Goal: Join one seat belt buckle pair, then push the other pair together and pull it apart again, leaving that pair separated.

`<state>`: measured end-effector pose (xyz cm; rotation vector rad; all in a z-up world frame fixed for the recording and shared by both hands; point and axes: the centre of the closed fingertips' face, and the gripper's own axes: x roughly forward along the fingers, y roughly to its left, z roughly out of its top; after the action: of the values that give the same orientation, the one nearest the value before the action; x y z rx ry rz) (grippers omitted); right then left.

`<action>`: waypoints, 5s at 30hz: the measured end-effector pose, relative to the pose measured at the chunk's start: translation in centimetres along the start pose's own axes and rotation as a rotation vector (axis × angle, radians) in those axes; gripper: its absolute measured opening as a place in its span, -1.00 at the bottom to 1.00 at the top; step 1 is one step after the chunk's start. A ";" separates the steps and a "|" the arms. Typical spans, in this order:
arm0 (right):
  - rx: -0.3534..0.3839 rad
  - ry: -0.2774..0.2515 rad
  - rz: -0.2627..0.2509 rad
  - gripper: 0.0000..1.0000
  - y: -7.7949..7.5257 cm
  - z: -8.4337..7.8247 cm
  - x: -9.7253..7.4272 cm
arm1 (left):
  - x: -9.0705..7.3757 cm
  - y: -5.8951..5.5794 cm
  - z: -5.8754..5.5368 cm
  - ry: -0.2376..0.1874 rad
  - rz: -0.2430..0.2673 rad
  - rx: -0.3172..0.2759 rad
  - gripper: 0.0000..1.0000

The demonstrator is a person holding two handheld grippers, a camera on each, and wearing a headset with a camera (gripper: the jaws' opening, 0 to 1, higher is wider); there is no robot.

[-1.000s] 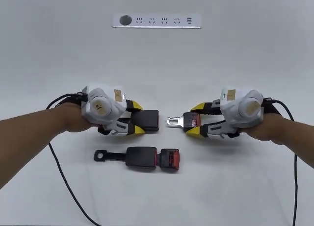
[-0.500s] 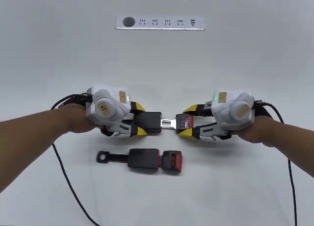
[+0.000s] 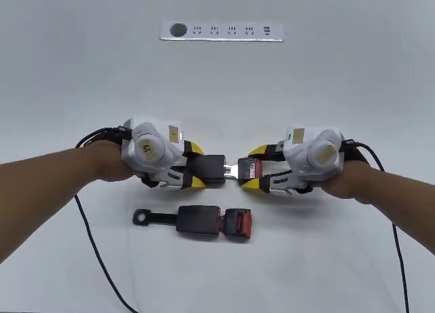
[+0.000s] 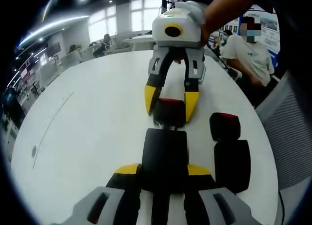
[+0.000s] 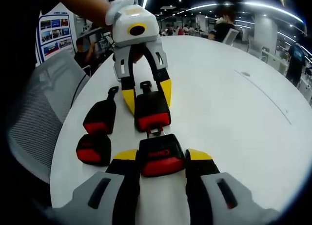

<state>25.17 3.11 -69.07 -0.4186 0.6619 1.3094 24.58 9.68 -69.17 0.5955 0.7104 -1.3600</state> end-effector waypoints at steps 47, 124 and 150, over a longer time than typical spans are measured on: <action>0.017 -0.004 -0.007 -0.31 0.3 1.7 2.1 | -0.3 0.5 0.0 0.031 -0.076 0.038 -0.32; 0.027 -0.032 -0.021 -0.29 -0.4 -2.3 -3.5 | -1.0 0.2 -0.8 0.030 -0.076 0.048 -0.30; 0.039 -0.003 -0.028 -0.28 -1.7 -4.8 -6.6 | -0.8 0.2 -0.6 0.042 -0.077 0.056 -0.29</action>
<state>25.00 -5.23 -68.42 -0.3923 0.6761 1.2686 24.68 10.70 -69.01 0.6482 0.7369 -1.4461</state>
